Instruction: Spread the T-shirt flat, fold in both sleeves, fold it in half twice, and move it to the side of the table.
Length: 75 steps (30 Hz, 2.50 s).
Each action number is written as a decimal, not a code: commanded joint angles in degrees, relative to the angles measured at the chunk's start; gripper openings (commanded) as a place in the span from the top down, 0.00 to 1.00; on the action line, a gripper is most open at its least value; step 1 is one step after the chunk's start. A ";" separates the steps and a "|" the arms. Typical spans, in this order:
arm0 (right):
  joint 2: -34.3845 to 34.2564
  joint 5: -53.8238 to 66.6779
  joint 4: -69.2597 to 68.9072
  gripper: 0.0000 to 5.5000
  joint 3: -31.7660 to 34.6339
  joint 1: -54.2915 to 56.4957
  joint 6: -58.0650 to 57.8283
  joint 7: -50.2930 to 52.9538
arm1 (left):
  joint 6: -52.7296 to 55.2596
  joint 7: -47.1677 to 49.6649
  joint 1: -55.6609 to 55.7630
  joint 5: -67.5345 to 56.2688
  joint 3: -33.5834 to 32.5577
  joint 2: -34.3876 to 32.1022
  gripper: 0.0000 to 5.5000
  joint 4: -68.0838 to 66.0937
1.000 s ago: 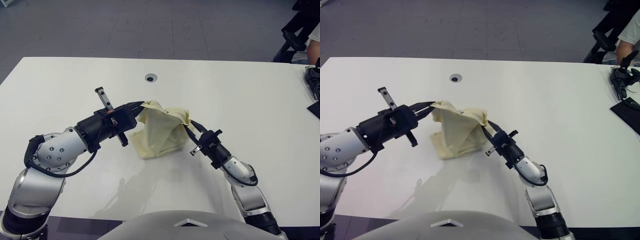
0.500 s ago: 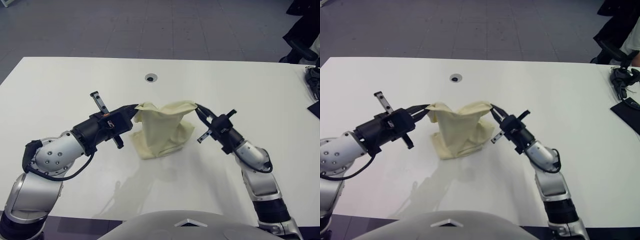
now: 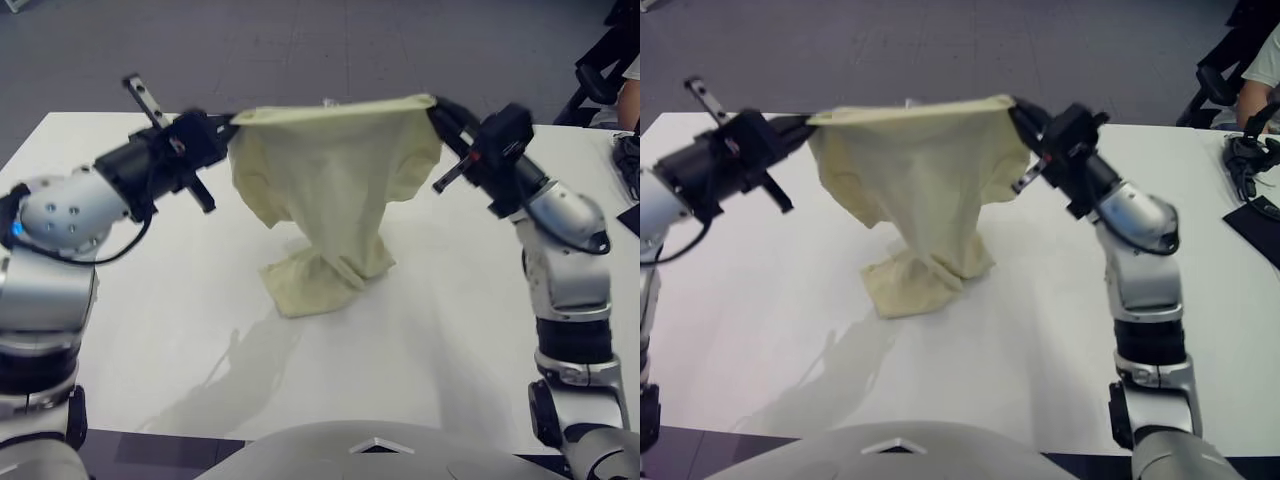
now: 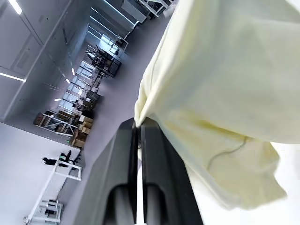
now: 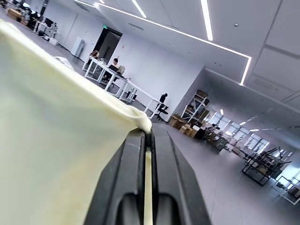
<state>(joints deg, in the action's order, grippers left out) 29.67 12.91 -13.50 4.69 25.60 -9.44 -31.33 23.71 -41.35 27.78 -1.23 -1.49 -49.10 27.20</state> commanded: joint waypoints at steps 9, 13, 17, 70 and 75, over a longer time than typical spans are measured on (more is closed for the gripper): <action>3.87 -1.52 12.33 1.00 0.52 14.89 -1.73 -1.20 | -19.19 -2.98 25.67 10.97 11.51 2.15 1.00 -30.89; 4.81 -7.60 27.41 1.00 -1.97 23.26 7.51 -1.65 | -29.20 -0.91 37.03 16.13 15.70 6.27 1.00 -48.33; 5.54 -12.38 42.27 1.00 -3.42 33.49 17.73 -1.11 | -38.88 4.17 48.92 22.02 18.39 9.05 1.00 -66.83; 36.48 29.17 -30.35 0.85 21.29 -54.35 -26.68 -47.95 | -5.06 -25.17 -58.29 -17.96 -14.57 -20.77 1.00 32.79; 36.09 31.12 -28.02 0.71 20.05 -50.33 -29.15 -45.23 | -2.78 -25.31 -59.14 -24.06 -17.57 -23.51 0.89 32.79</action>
<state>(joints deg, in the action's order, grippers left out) 65.47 43.25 -42.34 24.90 -26.43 -37.70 -77.31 20.06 -66.26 -30.70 -23.21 -17.45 -70.93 59.59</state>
